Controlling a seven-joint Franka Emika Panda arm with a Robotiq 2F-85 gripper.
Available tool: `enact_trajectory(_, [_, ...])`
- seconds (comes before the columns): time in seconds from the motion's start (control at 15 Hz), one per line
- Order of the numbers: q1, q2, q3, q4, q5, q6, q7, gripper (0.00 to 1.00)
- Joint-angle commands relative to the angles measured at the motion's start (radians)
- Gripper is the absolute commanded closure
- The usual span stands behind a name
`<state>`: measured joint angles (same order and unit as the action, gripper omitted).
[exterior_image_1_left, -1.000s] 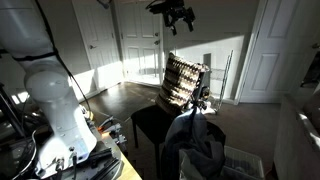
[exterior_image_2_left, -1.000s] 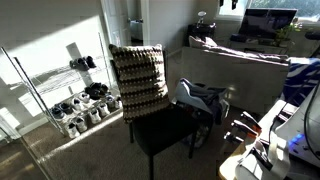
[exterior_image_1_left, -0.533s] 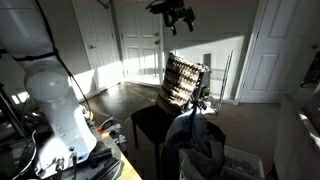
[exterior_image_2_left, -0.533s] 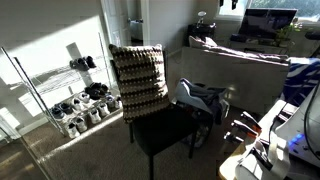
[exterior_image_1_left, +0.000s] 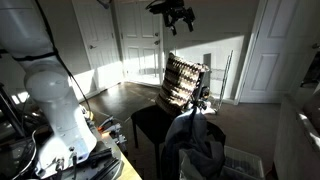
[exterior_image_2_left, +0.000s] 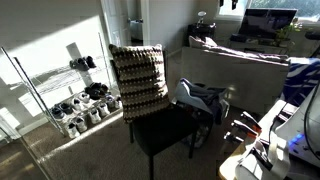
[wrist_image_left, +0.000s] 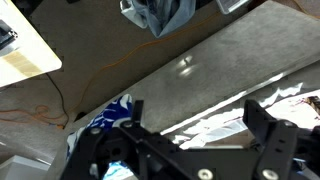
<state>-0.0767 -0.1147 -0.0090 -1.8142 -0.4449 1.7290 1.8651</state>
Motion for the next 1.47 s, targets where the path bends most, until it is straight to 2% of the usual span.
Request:
enact_trajectory(0.0, [0.013,0.004,0.015,-0.002,0.016,-0.055,0.06,0.0])
enact_trajectory(0.27, [0.032,0.019,0.026,-0.02,0.061,-0.096,0.082,0.0])
enact_trajectory(0.53, [0.032,0.053,0.012,-0.068,0.115,-0.036,0.103,0.0])
enact_trajectory(0.67, [0.025,0.085,-0.002,-0.088,0.121,0.009,0.121,0.0])
enact_trajectory(0.93, [0.017,0.162,-0.037,-0.132,0.102,0.173,0.164,0.0])
enact_trajectory(1.4, [0.019,0.258,-0.094,-0.099,0.082,0.285,0.145,0.0])
